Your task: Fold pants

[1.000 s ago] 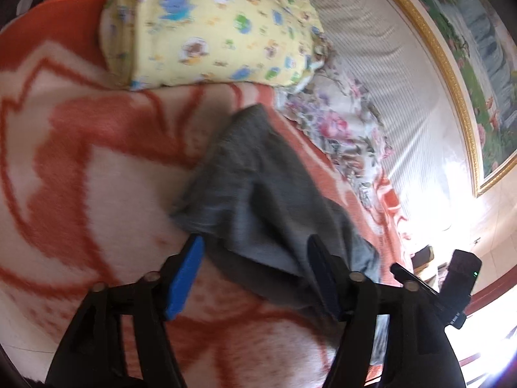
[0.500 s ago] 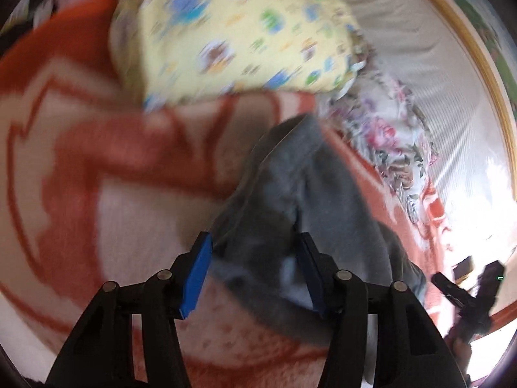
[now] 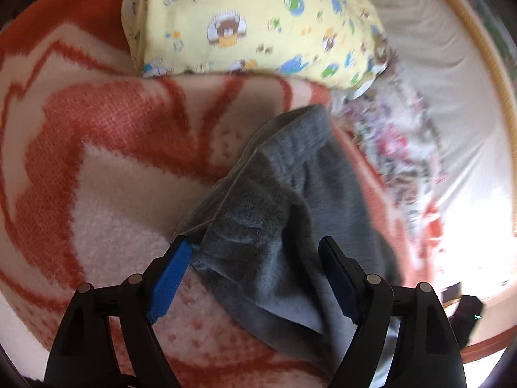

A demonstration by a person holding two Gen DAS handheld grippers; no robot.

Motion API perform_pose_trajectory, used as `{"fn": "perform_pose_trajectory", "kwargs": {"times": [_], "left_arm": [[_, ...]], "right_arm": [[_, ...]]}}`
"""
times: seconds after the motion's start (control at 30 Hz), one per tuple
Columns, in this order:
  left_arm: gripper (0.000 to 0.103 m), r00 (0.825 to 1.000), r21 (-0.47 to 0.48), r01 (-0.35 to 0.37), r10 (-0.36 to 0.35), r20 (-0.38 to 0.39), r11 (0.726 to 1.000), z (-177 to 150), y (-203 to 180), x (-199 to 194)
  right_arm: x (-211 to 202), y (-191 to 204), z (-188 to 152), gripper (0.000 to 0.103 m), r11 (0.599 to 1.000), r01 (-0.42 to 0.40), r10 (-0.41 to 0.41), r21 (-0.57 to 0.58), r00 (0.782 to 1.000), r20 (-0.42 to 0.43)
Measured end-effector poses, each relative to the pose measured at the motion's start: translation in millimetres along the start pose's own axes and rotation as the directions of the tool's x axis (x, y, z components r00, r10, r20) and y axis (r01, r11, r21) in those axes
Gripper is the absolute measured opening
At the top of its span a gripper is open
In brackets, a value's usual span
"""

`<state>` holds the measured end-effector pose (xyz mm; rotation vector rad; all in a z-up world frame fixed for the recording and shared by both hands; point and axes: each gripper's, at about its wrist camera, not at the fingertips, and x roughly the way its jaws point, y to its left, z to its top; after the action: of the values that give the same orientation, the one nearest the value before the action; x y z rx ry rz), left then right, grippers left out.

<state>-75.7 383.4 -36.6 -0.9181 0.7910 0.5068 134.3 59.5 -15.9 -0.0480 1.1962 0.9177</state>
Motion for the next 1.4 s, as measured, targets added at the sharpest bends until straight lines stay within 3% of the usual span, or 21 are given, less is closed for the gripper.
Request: {"fn": "perform_pose_trajectory", "kwargs": {"times": [0.17, 0.3, 0.37, 0.47, 0.53, 0.6, 0.63, 0.67, 0.7, 0.73, 0.77, 0.8, 0.83, 0.93, 1.07, 1.17, 1.27, 1.33, 1.4], "left_arm": [[0.082, 0.992, 0.086, -0.126, 0.126, 0.011, 0.988, -6, -17, 6], [0.085, 0.989, 0.073, -0.141, 0.144, -0.030, 0.987, -12, -11, 19], [0.086, 0.987, 0.093, -0.158, 0.161, -0.020, 0.983, -10, -16, 20], [0.086, 0.983, 0.119, -0.182, 0.184, -0.003, 0.976, -7, -28, 29], [0.086, 0.982, 0.123, -0.191, 0.190, 0.016, 0.974, -7, -31, 32], [0.085, 0.980, 0.145, -0.198, 0.194, 0.042, 0.969, -8, -39, 37], [0.083, 0.980, 0.148, -0.200, 0.196, 0.047, 0.968, -8, -39, 37], [0.074, 0.981, 0.147, -0.193, 0.187, 0.056, 0.970, -9, -39, 35], [0.066, 0.983, 0.145, -0.179, 0.172, 0.064, 0.973, -8, -38, 34], [0.051, 0.987, 0.135, -0.155, 0.146, 0.071, 0.979, -7, -35, 32], [0.032, 0.991, 0.123, -0.125, 0.117, 0.068, 0.985, -6, -32, 30], [0.024, 0.996, 0.105, -0.071, 0.065, 0.059, 0.992, -4, -29, 29], [0.024, 0.999, 0.077, -0.006, 0.002, 0.047, 0.997, -2, -23, 26], [0.022, 0.994, 0.073, 0.053, -0.059, 0.089, 0.996, -1, -20, 6], [0.022, 0.981, 0.145, 0.093, -0.116, 0.155, 0.985, -2, -38, -30], [0.022, 0.978, 0.241, 0.063, -0.108, 0.178, 0.968, -1, -50, -42], [0.022, 0.991, 0.252, 0.023, -0.056, 0.125, 0.967, 5, -39, -15], [0.023, 0.999, 0.214, 0.008, -0.019, 0.049, 0.977, 8, -18, 10], [0.026, 0.999, 0.184, 0.040, -0.045, 0.028, 0.982, 6, -1, 16]], "right_arm": [[-3, -8, -1, 0.045, 0.998, -0.043, 0.043, 0.035, 0.999, -0.006], [-9, -17, 7, 0.045, 0.994, -0.078, 0.077, 0.078, 0.997, 0.014], [-4, -36, 13, 0.045, 0.963, -0.187, 0.185, 0.192, 0.982, 0.026], [15, -61, 15, 0.047, 0.859, -0.332, 0.351, 0.389, 0.936, 0.024], [28, -67, 15, 0.047, 0.818, -0.358, 0.400, 0.449, 0.917, 0.004], [31, -70, 18, 0.047, 0.806, -0.355, 0.390, 0.474, 0.920, 0.027], [34, -72, 20, 0.047, 0.787, -0.366, 0.398, 0.497, 0.916, 0.046], [35, -71, 23, 0.046, 0.783, -0.375, 0.401, 0.496, 0.914, 0.057], [34, -69, 26, 0.038, 0.793, -0.376, 0.394, 0.480, 0.917, 0.066], [32, -64, 29, 0.028, 0.826, -0.339, 0.347, 0.449, 0.935, 0.067], [31, -61, 31, 0.010, 0.854, -0.298, 0.303, 0.427, 0.951, 0.058], [29, -60, 31, 0.009, 0.865, -0.288, 0.287, 0.411, 0.956, 0.064], [22, -55, 32, 0.009, 0.886, -0.272, 0.259, 0.376, 0.962, 0.085], [-2, -46, 40, 0.008, 0.937, -0.204, 0.166, 0.283, 0.974, 0.153], [-35, -26, 63, 0.008, 0.976, -0.138, 0.094, 0.166, 0.964, 0.250], [-34, -11, 76, 0.008, 0.998, -0.006, -0.009, 0.057, 0.964, 0.264], [-1, -22, 77, 0.008, 0.998, 0.008, -0.019, 0.067, 0.985, 0.172], [25, -31, 68, 0.009, 0.995, 0.036, -0.044, 0.093, 0.995, 0.085], [33, -33, 58, 0.019, 0.994, 0.039, -0.045, 0.105, 0.998, 0.050]]}}
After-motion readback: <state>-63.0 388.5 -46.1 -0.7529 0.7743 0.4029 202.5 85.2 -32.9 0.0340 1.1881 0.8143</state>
